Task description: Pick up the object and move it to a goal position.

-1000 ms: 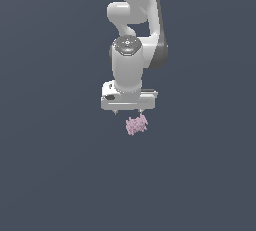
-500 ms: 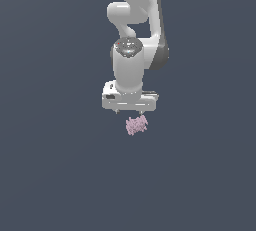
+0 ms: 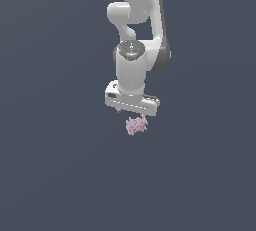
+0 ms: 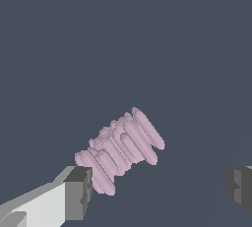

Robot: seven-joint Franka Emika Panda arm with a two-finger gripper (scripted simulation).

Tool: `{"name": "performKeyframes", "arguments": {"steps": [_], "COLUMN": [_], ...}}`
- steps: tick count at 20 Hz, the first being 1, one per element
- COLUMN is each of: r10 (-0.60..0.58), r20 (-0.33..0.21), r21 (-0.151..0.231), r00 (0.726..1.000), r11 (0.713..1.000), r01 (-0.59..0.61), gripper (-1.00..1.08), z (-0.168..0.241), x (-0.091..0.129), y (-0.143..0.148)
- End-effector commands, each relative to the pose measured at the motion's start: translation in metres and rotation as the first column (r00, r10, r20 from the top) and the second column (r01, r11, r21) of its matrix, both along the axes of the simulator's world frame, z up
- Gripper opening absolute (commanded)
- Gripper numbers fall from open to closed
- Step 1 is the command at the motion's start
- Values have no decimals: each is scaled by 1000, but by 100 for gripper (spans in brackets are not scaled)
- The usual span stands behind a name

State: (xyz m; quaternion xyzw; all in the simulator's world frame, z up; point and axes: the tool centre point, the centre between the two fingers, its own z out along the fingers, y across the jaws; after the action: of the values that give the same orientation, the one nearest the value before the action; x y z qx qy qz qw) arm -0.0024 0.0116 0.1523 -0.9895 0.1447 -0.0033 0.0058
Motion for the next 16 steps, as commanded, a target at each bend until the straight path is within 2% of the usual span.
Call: {"name": "performKeyframes", "arguments": {"steps": [1,8,16], "r10": [-65,-241,-433], "r20": [-2,-6,-10], "r21": [0,0,-2], "r00": [998,970,901], "r11": [998,970,901], "r01": [65,241,433], "gripper": [100,100,100], "z": [-2,-8,-15], "x": [0,0,-1], "y": [2,8,15]}}
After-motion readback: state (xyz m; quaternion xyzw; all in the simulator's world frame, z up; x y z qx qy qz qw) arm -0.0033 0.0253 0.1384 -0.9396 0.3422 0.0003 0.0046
